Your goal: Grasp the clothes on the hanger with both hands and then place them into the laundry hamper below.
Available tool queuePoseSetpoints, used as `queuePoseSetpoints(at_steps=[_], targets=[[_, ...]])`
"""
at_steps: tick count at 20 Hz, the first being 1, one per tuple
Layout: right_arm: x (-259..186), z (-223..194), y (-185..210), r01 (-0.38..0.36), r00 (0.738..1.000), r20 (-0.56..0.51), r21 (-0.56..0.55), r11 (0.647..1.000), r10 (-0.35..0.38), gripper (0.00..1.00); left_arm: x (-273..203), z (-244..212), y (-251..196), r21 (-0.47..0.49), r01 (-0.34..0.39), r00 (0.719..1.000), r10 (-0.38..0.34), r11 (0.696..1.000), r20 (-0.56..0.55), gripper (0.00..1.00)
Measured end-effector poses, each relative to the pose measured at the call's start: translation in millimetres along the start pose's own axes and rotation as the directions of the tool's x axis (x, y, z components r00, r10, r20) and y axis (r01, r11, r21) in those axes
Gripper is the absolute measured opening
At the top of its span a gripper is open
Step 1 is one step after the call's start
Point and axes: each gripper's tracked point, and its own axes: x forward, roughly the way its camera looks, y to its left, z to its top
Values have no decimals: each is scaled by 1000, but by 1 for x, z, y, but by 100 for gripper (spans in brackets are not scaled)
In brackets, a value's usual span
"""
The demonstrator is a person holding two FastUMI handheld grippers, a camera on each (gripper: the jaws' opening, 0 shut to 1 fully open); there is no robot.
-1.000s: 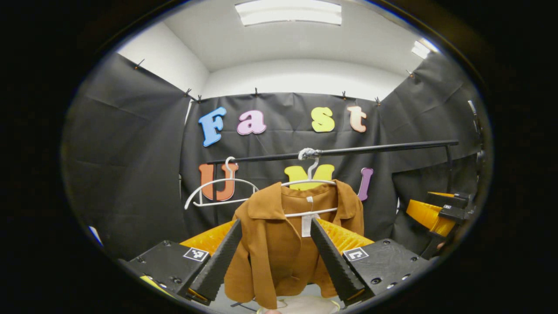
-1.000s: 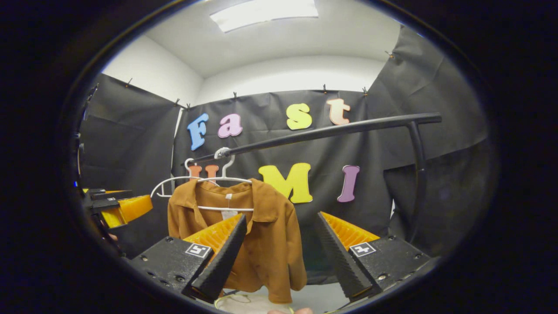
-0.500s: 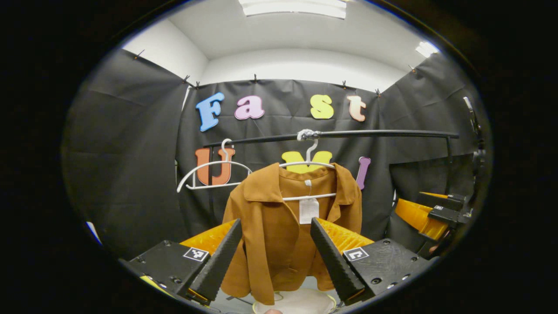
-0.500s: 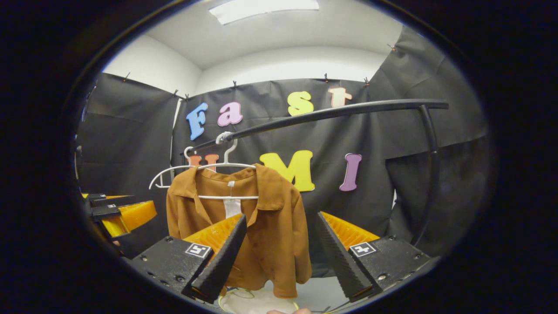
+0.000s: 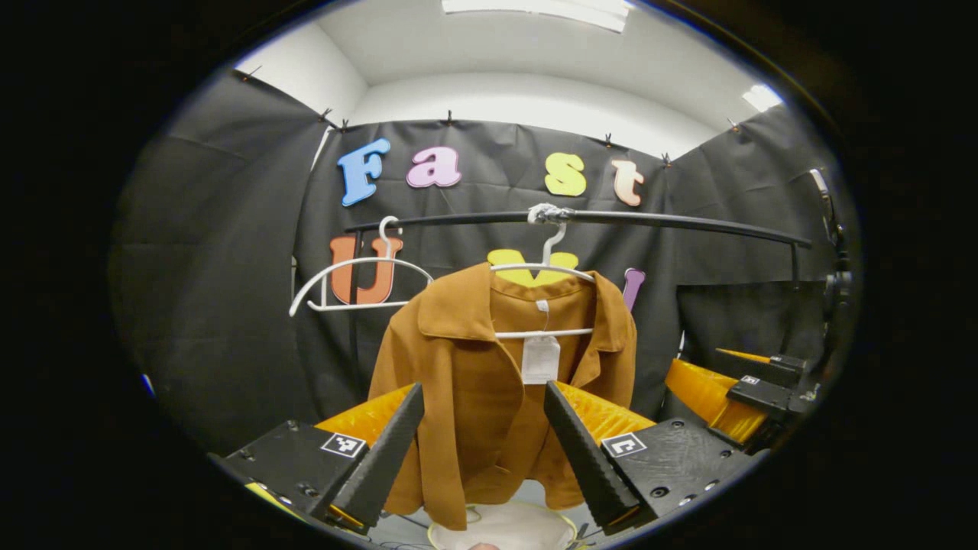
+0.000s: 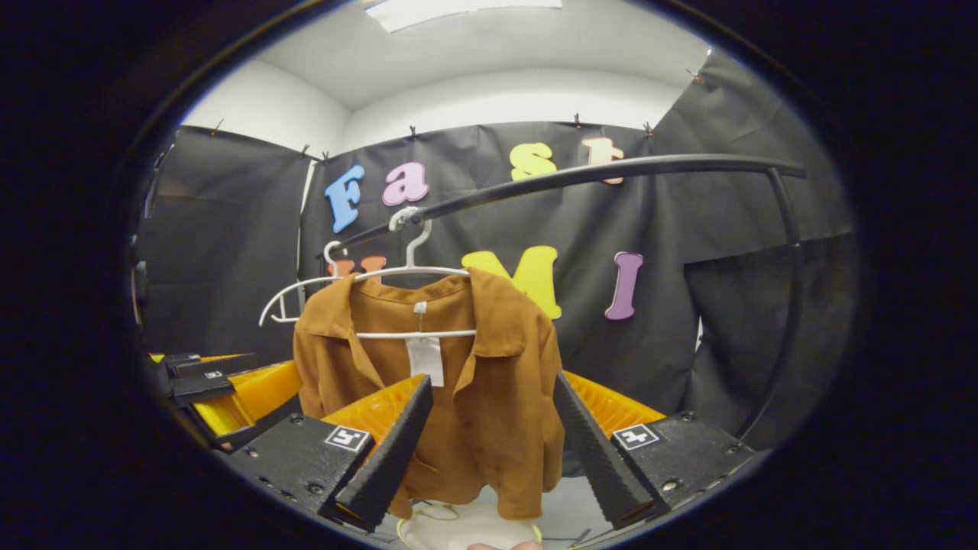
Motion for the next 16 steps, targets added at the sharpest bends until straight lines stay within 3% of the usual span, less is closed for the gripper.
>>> queuePoseSetpoints(at_steps=[5, 7, 13, 16], targets=[[41, -11, 1, -7, 999, -48, 38, 999, 9, 99, 28, -5, 2, -39, 2, 1000, -3, 999, -15, 100], [63, -16, 4, -36, 997, -61, 48, 998, 38, 99, 42, -4, 4, -51, -16, 1000, 16, 999, -8, 96], [132, -25, 14, -108, 987, -108, 111, 988, 120, 100, 89, -15, 6, -104, -93, 995, 88, 990, -47, 100], [160, -29, 11, -90, 988, -118, 106, 990, 103, 99, 114, -25, 10, -99, -141, 989, 136, 985, -62, 98]])
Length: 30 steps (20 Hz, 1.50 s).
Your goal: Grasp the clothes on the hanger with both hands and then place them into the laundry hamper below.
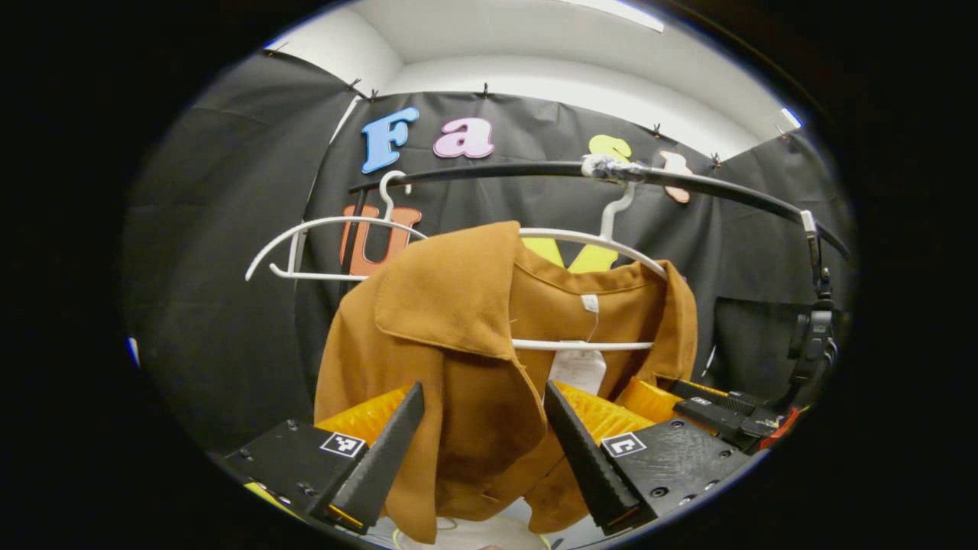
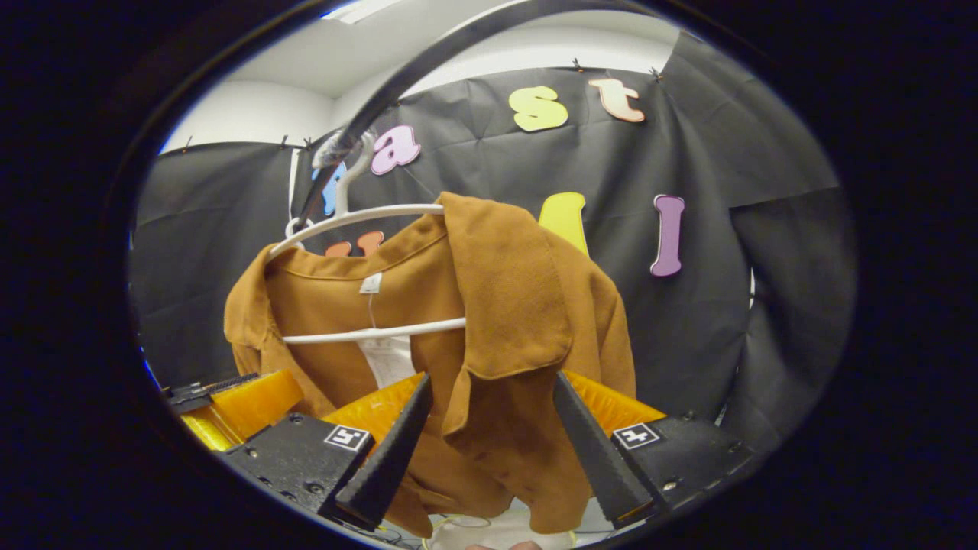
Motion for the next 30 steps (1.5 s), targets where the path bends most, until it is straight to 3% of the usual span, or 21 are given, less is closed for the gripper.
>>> queuePoseSetpoints(at_steps=[3, 5, 6, 8, 10, 13, 14, 15, 17, 19, 23, 30], targets=[[18, 1, -1, 5, 1000, 5, -21, 1000, -5, 100, 17, -4, 7, 11, -64, 998, 64, 998, -4, 97], [26, 4, -7, 25, 1000, 18, -43, 999, -25, 100, 26, -7, 11, 19, -95, 995, 95, 995, -12, 90], [28, 5, -8, 37, 999, 22, -57, 998, -36, 100, 31, -7, 14, 28, -111, 994, 111, 993, -16, 100], [30, 3, -9, 65, 998, 23, -103, 993, -63, 100, 40, -6, 20, 50, -149, 989, 149, 988, -8, 100], [34, 3, -12, 86, 996, 21, -155, 984, -84, 96, 45, -6, 25, 67, -183, 983, 183, 981, 4, 84], [36, 3, -17, 118, 993, 46, -201, 972, -111, 75, 51, -7, 27, 87, -189, 982, 189, 978, 3, 59], [35, 2, -20, 130, 991, 52, -208, 969, -122, 71, 50, -9, 27, 92, -181, 983, 182, 979, -3, 46], [36, 4, -22, 132, 991, 54, -208, 969, -123, 61, 47, -11, 26, 95, -170, 985, 172, 981, -10, 45], [35, 3, -24, 139, 990, 57, -200, 970, -130, 46, 39, -9, 41, 100, -222, 975, 222, 970, 13, 30], [33, 4, -31, 145, 989, 64, -193, 971, -135, 36, 41, -11, 30, 79, -180, 984, 181, 981, -6, 14], [18, 11, -47, 201, 977, 99, -171, 965, -186, 19, 33, -11, 26, 62, -119, 993, 120, 991, -9, 9], [-12, 31, -73, 291, 946, 196, -163, 943, -258, 12, 7, -6, 30, 18, -58, 998, 58, 998, -15, 5]])
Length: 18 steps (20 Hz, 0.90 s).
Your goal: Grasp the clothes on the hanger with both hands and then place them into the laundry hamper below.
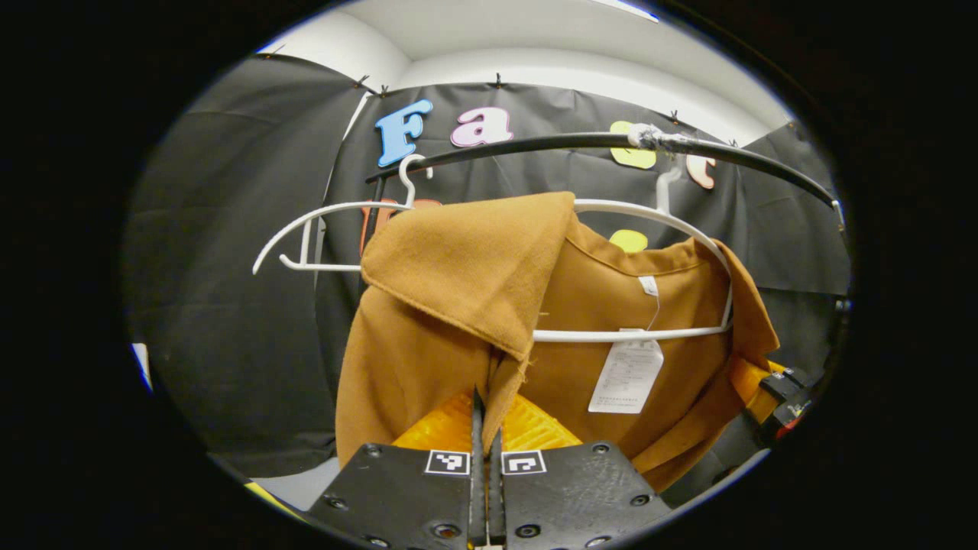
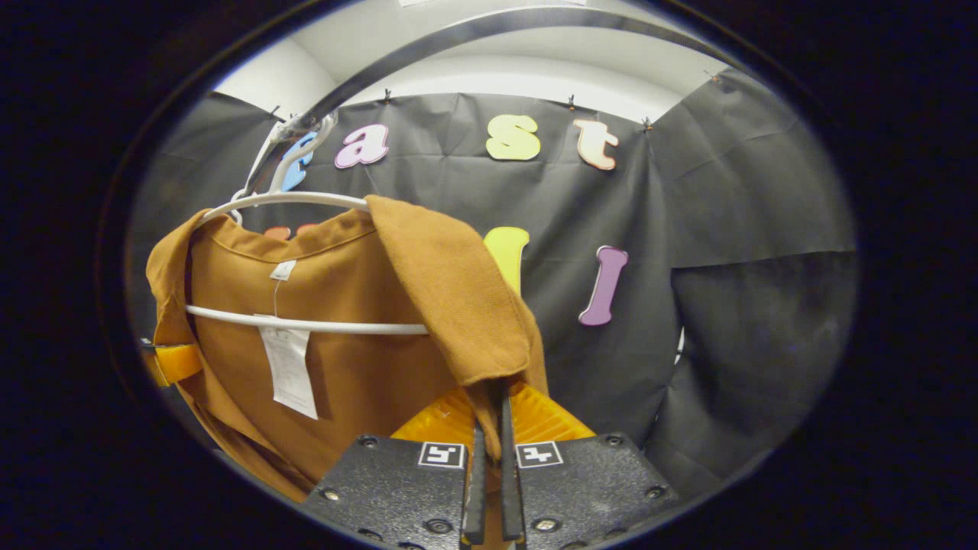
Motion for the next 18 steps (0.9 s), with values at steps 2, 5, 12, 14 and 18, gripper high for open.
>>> queuePoseSetpoints(at_steps=[2, 5, 12, 14, 18], targets=[[-5, 7, -9, 27, 999, 26, -16, 1000, -27, 10, -9, 5, 4, -6, 7, 1000, -7, 1000, 11, 2], [-9, 24, -28, 80, 993, 88, -54, 995, -75, 10, -23, 23, 15, -27, 3, 999, -2, 1000, 46, 1], [4, 41, -47, 114, 984, 151, -90, 989, -100, 10, -32, 64, 51, -61, 4, 995, 2, 998, 98, 5], [19, 32, -45, 86, 989, 129, -100, 991, -73, 10, -32, 70, 55, -79, 8, 995, 1, 997, 103, 1], [29, 1, -34, -15, 1000, 17, 30, 999, 14, 9, -34, 83, 60, -113, 28, 993, -15, 993, 113, 5]])
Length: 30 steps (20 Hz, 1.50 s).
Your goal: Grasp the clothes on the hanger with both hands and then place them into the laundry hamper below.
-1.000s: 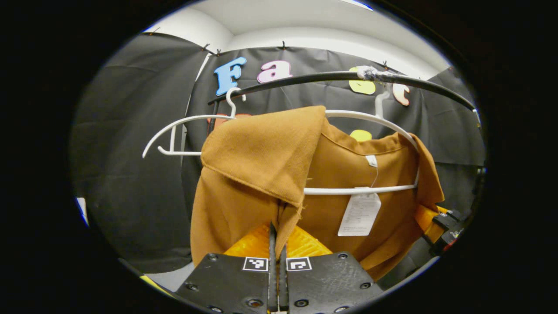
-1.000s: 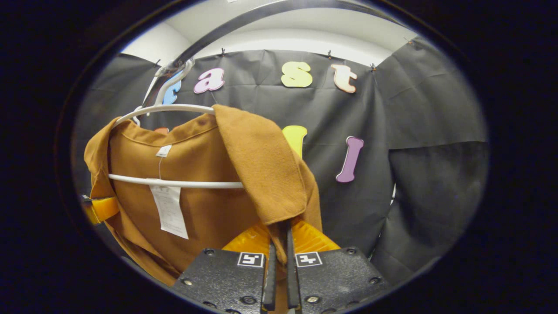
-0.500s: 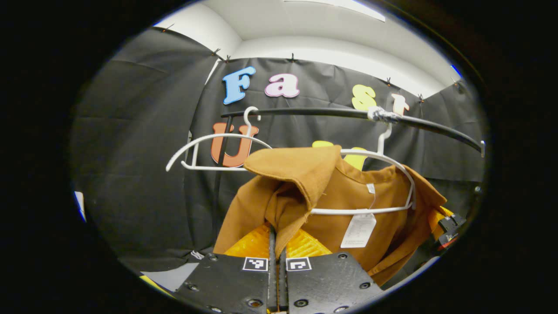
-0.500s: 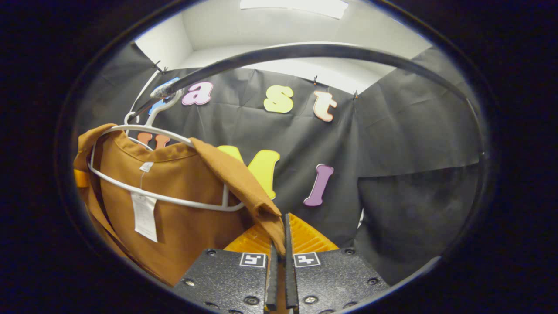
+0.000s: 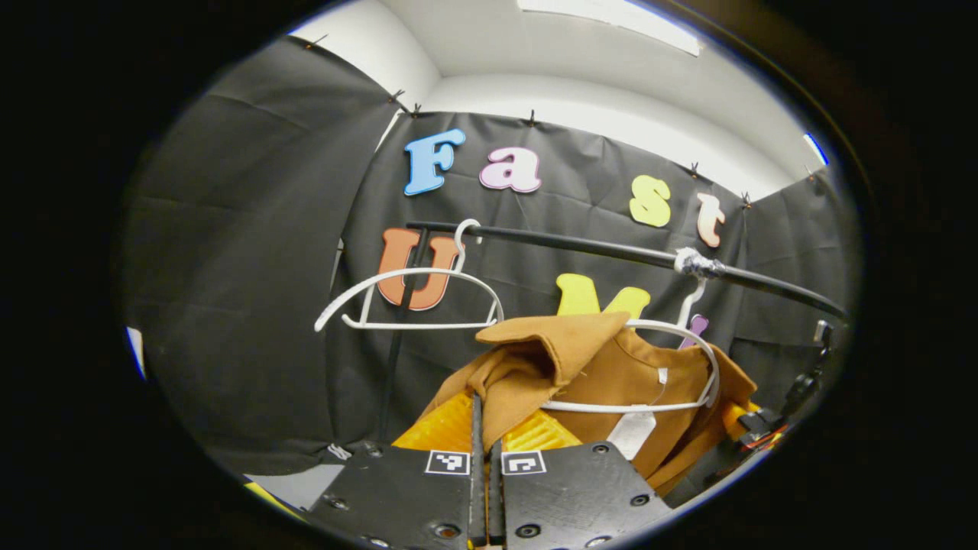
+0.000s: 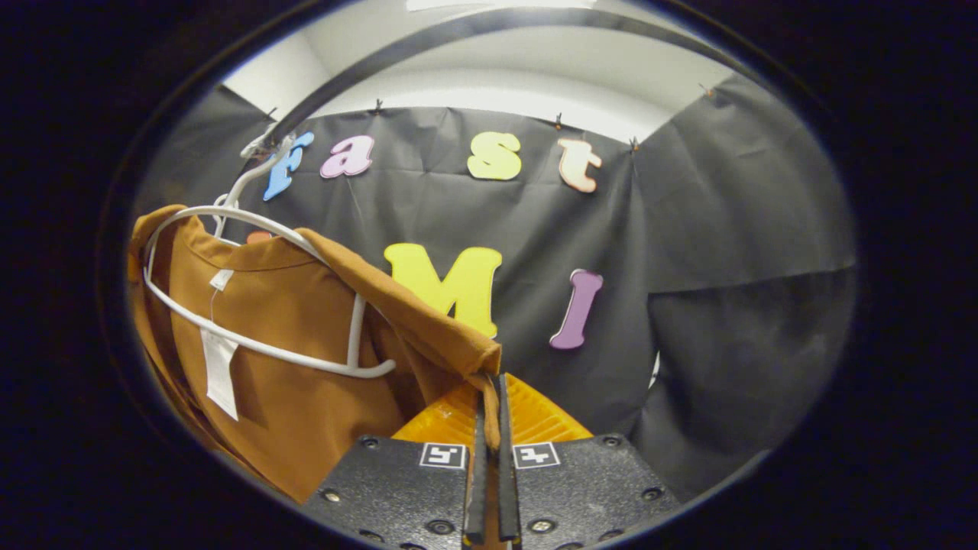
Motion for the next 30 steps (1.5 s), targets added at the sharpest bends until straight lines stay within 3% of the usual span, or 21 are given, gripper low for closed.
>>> queuePoseSetpoints(at_steps=[5, 8, 10, 11, 12, 17, 18, 22, 26, 29, 30], targets=[[12, -11, 13, -115, 991, -50, 197, 974, 127, 10, 2, 17, 4, -58, 24, 1000, -23, 998, 12, 2], [22, -11, 17, -176, 979, -42, 327, 928, 201, 10, 9, 27, 9, -73, 30, 999, -28, 997, 22, 5], [28, -6, 11, -193, 976, -13, 409, 892, 218, 9, 10, 27, 9, -93, 40, 999, -38, 995, 21, 2], [31, -3, 9, -201, 975, -1, 433, 879, 223, 10, 12, 26, 10, -95, 40, 999, -39, 995, 19, 5], [34, -1, 6, -210, 973, 7, 448, 869, 232, 10, 15, 24, 10, -95, 39, 999, -38, 995, 13, 1], [56, 12, -12, -214, 973, 33, 494, 842, 228, 9, 26, 25, 11, -118, 57, 998, -58, 991, -7, 0], [58, 5, -12, -211, 972, 14, 502, 839, 236, 9, 29, 27, 14, -116, 66, 998, -67, 991, -7, 5], [64, -20, -1, -203, 959, -54, 560, 803, 280, 6, 37, 21, 27, -116, 66, 997, -71, 991, -35, 5], [67, -34, 0, -195, 953, -88, 551, 811, 289, 5, 38, -1, 37, -136, 55, 995, -66, 989, -81, 5], [64, -39, 1, -198, 951, -106, 507, 839, 289, 5, 36, -26, 46, -159, 30, 991, -50, 987, -122, 5], [62, -41, 1, -199, 951, -111, 494, 846, 288, 5, 34, -33, 49, -165, 22, 990, -45, 986, -135, 0]])
